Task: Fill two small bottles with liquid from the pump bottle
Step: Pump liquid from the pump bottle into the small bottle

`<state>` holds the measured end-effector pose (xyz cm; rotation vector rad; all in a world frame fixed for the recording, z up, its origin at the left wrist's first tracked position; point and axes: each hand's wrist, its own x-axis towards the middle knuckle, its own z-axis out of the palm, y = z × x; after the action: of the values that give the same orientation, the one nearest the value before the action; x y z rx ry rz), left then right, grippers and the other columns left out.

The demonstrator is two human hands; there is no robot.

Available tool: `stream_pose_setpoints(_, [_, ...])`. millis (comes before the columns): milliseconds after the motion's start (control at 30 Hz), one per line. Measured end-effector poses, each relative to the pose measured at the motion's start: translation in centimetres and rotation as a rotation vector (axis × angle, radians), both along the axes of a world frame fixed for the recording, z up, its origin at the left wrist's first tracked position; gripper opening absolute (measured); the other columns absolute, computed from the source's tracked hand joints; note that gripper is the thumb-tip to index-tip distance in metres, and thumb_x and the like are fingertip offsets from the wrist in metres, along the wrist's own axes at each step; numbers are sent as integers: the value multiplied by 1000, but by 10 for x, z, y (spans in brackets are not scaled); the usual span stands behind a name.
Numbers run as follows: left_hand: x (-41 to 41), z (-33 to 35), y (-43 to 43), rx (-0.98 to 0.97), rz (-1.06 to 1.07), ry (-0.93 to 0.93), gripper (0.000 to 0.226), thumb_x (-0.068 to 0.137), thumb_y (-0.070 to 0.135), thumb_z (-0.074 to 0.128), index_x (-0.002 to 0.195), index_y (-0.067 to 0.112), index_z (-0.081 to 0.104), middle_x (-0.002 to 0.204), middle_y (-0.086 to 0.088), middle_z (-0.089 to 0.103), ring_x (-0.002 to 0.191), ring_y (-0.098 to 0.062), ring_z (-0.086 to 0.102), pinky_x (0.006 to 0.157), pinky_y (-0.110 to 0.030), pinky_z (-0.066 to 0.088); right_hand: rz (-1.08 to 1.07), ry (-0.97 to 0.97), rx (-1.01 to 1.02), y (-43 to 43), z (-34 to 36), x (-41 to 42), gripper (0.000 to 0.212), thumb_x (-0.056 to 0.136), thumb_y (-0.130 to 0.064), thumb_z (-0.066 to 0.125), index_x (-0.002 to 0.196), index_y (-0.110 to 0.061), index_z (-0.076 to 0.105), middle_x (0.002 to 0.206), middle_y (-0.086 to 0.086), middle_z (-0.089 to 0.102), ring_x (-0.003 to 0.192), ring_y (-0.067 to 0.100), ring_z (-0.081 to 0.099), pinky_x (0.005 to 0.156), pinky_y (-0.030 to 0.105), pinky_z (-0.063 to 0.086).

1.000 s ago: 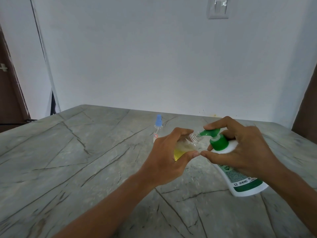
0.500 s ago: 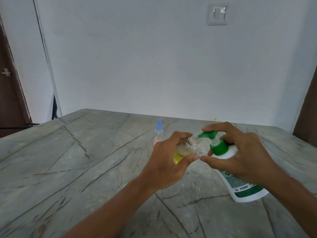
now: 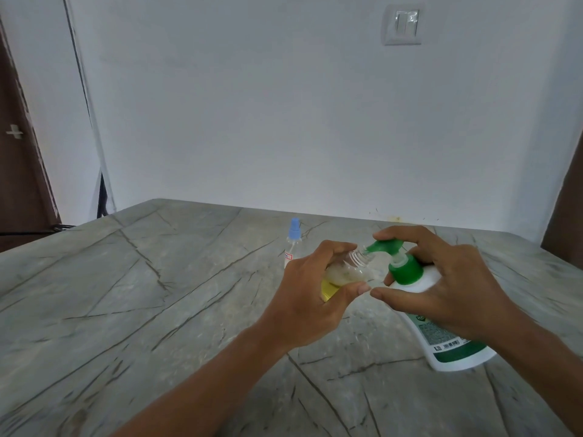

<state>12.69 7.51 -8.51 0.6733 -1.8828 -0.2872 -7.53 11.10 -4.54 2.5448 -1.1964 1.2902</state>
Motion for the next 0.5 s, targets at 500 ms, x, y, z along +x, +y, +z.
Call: stream_pose_setpoints(500, [-1, -2, 1, 9, -8, -17, 47, 82, 28, 75, 122, 12, 57, 107, 6, 68, 93, -2, 64, 77, -14, 51, 3, -28, -9, 0, 2, 2, 49, 63, -47, 77, 107, -43, 54, 74, -24, 69, 65, -9, 66, 56, 0, 44])
